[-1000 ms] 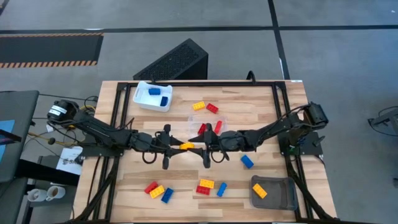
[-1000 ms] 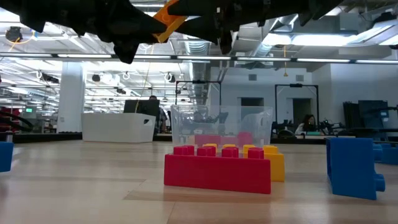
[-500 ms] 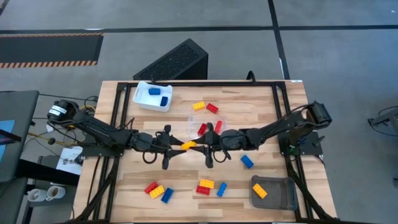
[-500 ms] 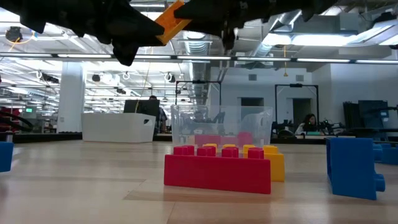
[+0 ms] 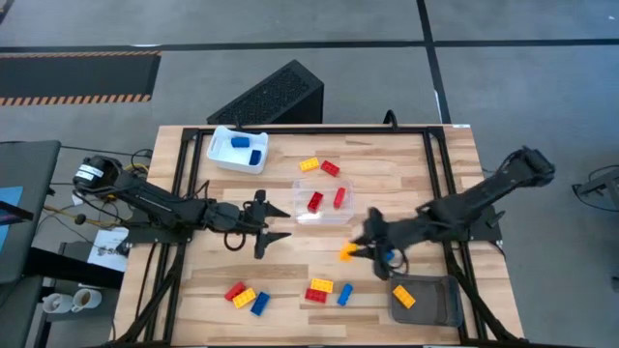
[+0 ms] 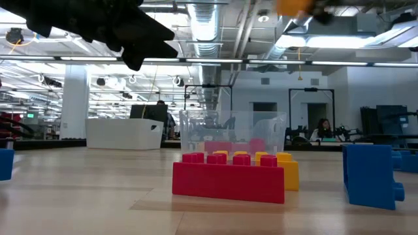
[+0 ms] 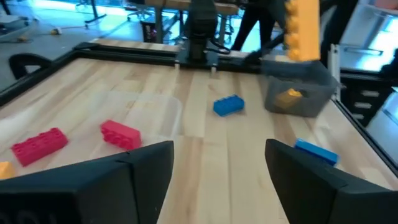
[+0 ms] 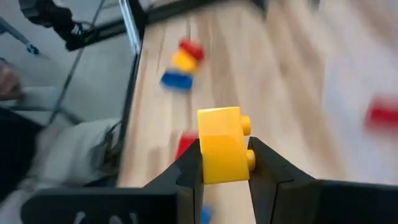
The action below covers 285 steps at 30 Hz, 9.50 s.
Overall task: Sort & place blocks by color
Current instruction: Put the yellow game piece into the black bin, then put the red game piece into the transparent bin
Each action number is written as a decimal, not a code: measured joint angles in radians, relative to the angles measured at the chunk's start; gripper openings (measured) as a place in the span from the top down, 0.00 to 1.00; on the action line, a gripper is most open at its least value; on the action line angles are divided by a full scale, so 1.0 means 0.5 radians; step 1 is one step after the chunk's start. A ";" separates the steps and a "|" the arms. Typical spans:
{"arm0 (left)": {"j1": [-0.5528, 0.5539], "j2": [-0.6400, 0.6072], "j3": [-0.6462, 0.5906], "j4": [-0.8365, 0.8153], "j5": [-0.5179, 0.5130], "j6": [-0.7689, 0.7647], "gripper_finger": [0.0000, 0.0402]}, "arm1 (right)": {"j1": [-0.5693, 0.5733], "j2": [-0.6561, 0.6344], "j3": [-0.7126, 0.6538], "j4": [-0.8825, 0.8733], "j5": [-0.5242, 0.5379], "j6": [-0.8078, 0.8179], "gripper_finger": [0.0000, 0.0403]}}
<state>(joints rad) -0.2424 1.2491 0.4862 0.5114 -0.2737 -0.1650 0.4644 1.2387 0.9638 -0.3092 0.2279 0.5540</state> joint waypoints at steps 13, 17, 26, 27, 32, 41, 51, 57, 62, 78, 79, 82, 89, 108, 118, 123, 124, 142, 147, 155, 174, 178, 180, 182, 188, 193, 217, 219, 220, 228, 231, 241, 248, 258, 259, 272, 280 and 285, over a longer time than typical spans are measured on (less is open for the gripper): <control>0.080 0.000 0.081 0.005 0.122 0.001 0.40 | 0.652 0.012 -0.001 -0.752 -0.127 1.479 0.75; 0.080 0.000 0.095 0.003 0.172 0.021 0.40 | 0.753 0.105 -0.001 -0.825 -0.253 1.723 0.75; 0.083 0.000 0.096 0.057 0.173 0.106 0.40 | 0.811 0.311 -0.001 -0.829 -0.446 1.884 0.72; 0.083 0.000 0.096 0.064 0.173 0.125 0.40 | 0.803 0.321 -0.001 -0.823 -0.467 1.884 0.70; 0.092 0.000 0.096 0.065 0.173 0.166 0.40 | 0.755 0.348 -0.001 -0.822 -0.511 1.886 0.56; 0.132 0.000 0.096 -0.013 0.172 0.166 0.40 | 0.713 0.347 -0.001 -0.826 -0.619 1.935 0.36; 0.144 0.000 0.111 0.078 0.172 0.188 0.40 | 0.565 0.279 -0.001 -0.831 -0.512 1.624 0.39; 0.265 0.000 0.180 -0.001 0.331 0.214 0.40 | 0.360 0.086 -0.001 -0.830 -0.081 1.092 0.40; 0.476 0.000 0.219 -0.080 0.428 0.295 0.40 | 0.125 -0.025 -0.001 -0.813 0.442 0.585 0.40; 1.364 0.249 0.307 -0.215 0.968 0.359 0.38 | -0.586 0.057 -0.005 -0.090 0.596 -0.506 0.40; 1.399 0.322 0.355 -0.211 1.018 0.361 0.38 | -0.625 0.057 -0.028 -0.045 0.532 -0.565 0.40; 1.493 0.503 0.483 -0.227 1.098 0.415 0.38 | -0.742 0.056 -0.108 0.196 0.318 -0.714 0.40; 1.645 0.981 0.919 -0.506 1.214 0.541 0.38 | -0.955 0.057 -0.338 0.405 0.161 -0.825 0.40; 1.643 1.274 1.114 -0.780 1.159 0.569 0.38 | -0.987 0.048 -0.470 0.915 -0.146 -1.023 0.40; 1.626 1.216 1.109 -0.891 1.124 0.547 0.38 | -1.061 0.048 -0.470 0.822 -0.150 -1.050 0.40; 1.617 1.014 1.109 -1.093 1.119 0.552 0.38 | -1.061 0.048 -0.470 0.782 -0.149 -1.025 0.40; 1.607 0.979 1.110 -1.121 1.107 0.552 0.38 | -1.061 0.048 -0.470 0.783 -0.150 -1.020 0.40; 1.454 0.287 0.278 -0.124 0.974 0.263 0.38 | -1.243 0.173 -0.469 0.816 0.095 -0.719 0.40; 1.417 0.109 0.221 -0.070 1.089 0.237 0.38 | -1.493 0.366 -0.333 0.724 -0.147 -0.719 0.40; 1.281 0.019 0.205 -0.105 1.099 0.294 0.38 | -1.740 0.818 0.168 0.185 -0.251 -0.867 0.40; 1.257 0.013 0.205 -0.283 1.092 0.365 0.38 | -1.927 1.613 0.934 -0.555 -0.423 -1.172 0.40; 1.255 0.013 0.205 -0.279 1.089 0.365 0.38 | -1.926 1.643 0.936 -0.577 -0.454 -1.172 0.40; 1.255 0.013 0.205 -0.277 1.089 0.365 0.38 | -1.924 1.644 0.935 -0.586 -0.476 -1.171 0.40; 1.255 0.013 0.205 -0.276 1.086 0.363 0.38 | -1.917 1.626 0.933 -0.593 -0.474 -1.172 0.40; 1.253 0.013 0.205 -0.278 1.086 0.356 0.38 | -1.915 1.491 0.916 -0.674 -0.446 -1.168 0.40; 1.253 0.013 0.205 -0.279 1.086 0.356 0.38 | -1.899 1.365 0.922 -0.655 -0.446 -1.134 0.40; 1.205 0.014 0.208 -0.262 1.109 0.316 0.38 | -1.826 1.700 0.932 -0.747 -0.418 -1.120 0.40; 1.205 0.014 0.208 -0.264 1.107 0.318 0.38 | -1.837 1.713 0.934 -0.758 -0.420 -1.123 0.40; 1.205 0.014 0.208 -0.263 1.107 0.320 0.38 | -1.841 1.712 0.933 -0.753 -0.420 -1.123 0.40; 1.205 0.014 0.208 -0.264 1.100 0.322 0.38 | -1.840 1.651 0.918 -0.735 -0.412 -1.126 0.40; 1.205 0.014 0.208 -0.264 1.100 0.322 0.38 | -1.839 1.618 0.918 -0.714 -0.406 -1.153 0.40; 1.205 0.014 0.208 -0.246 1.101 0.306 0.38 | -1.832 1.685 0.920 -0.555 -0.505 -1.216 0.40; 1.201 0.014 0.208 -0.247 1.102 0.308 0.38 | -1.821 1.683 0.922 -0.568 -0.504 -1.308 0.52; 1.201 -0.042 0.208 -0.244 1.054 0.375 0.38 | -1.780 1.469 0.922 -0.625 -0.512 -1.320 0.69; 1.201 -0.067 0.208 -0.258 1.054 0.382 0.38 | -1.766 1.429 0.922 -0.637 -0.513 -1.316 0.69; 1.200 -0.616 0.148 -0.533 1.054 0.429 0.38 | -1.373 0.924 0.903 -0.629 -0.673 -1.244 0.65; 1.200 -0.864 -0.172 -0.028 1.057 0.340 0.38 | -1.099 0.709 0.605 -0.299 -0.679 -1.059 0.59; 1.199 -0.962 -0.199 -0.044 1.061 0.291 0.38 | -1.038 0.624 0.333 -0.022 -0.675 -0.897 0.60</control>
<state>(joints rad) 0.3573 0.7684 0.3866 0.4894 0.2567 -0.0193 -0.0546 1.5508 1.1302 -0.3204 -0.1094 0.1054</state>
